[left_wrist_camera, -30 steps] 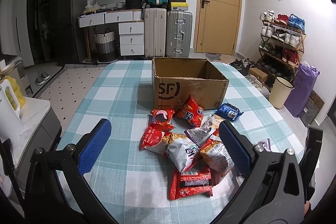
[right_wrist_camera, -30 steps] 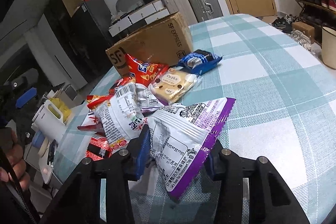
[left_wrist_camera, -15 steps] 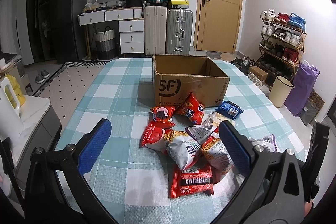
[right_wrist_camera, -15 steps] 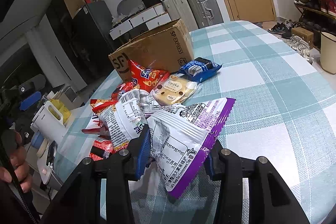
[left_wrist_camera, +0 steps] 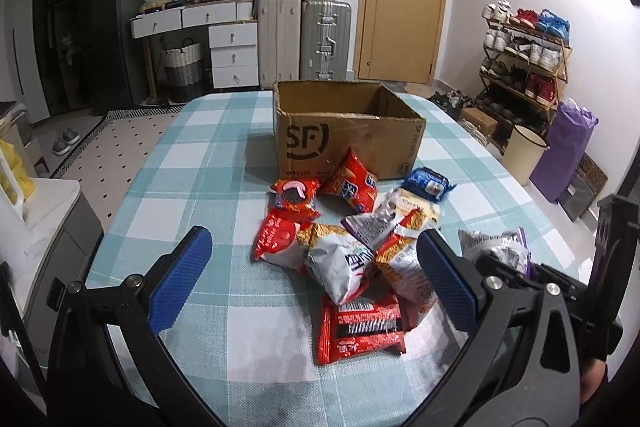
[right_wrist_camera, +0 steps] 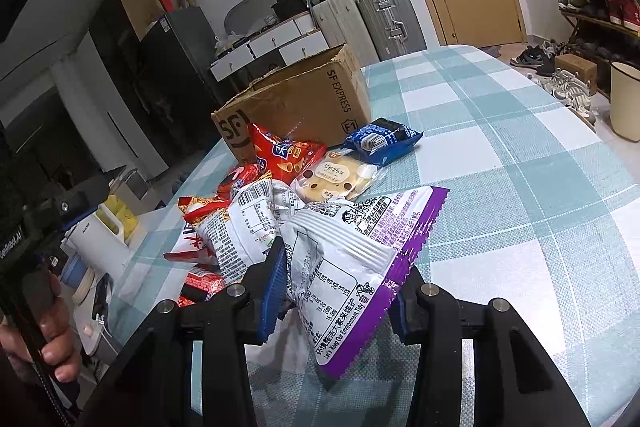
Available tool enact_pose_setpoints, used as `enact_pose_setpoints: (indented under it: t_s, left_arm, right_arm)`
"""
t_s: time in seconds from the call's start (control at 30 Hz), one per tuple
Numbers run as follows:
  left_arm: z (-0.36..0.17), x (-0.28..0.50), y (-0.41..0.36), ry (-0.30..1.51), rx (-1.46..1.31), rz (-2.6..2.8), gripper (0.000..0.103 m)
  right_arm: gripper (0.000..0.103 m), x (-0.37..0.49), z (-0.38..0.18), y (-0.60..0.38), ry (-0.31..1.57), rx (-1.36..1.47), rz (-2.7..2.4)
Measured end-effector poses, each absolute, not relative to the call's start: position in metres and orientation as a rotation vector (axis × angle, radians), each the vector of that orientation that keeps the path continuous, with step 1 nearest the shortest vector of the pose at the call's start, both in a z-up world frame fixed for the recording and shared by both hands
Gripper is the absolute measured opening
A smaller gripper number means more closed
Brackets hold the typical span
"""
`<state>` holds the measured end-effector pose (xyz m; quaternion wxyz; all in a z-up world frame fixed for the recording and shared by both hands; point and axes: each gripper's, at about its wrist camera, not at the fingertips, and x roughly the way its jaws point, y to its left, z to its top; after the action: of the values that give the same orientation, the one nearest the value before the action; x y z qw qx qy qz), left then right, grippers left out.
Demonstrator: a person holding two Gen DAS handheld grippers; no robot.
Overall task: Organize snacks
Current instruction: 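Lift the white-purple bag with the right gripper while the left gripper closes on the red-black wafer pack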
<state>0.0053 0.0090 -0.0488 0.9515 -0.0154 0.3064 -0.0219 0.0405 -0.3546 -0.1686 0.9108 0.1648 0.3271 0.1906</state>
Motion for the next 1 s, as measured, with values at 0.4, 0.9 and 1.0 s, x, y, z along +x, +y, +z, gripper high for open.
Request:
enact_pose_setpoints:
  t_s: [0.4,0.9,1.0]
  left_arm:
    - [-0.076,0.015,0.005,0.705,-0.005,-0.077,0.102]
    - [-0.112,0.034,-0.007,0.818,0.000,-0.135,0.102]
    - [-0.121,0.040,-0.011,0.839,0.007,-0.145,0.102]
  right_arm:
    - [0.044,0.039,-0.169,-0.357,0.676,0.331,0.386]
    - [0.044,0.040,-0.169,-0.360,0.680,0.332,0.380]
    - [0.044,0.039,-0.170,-0.362,0.684,0.334,0.376]
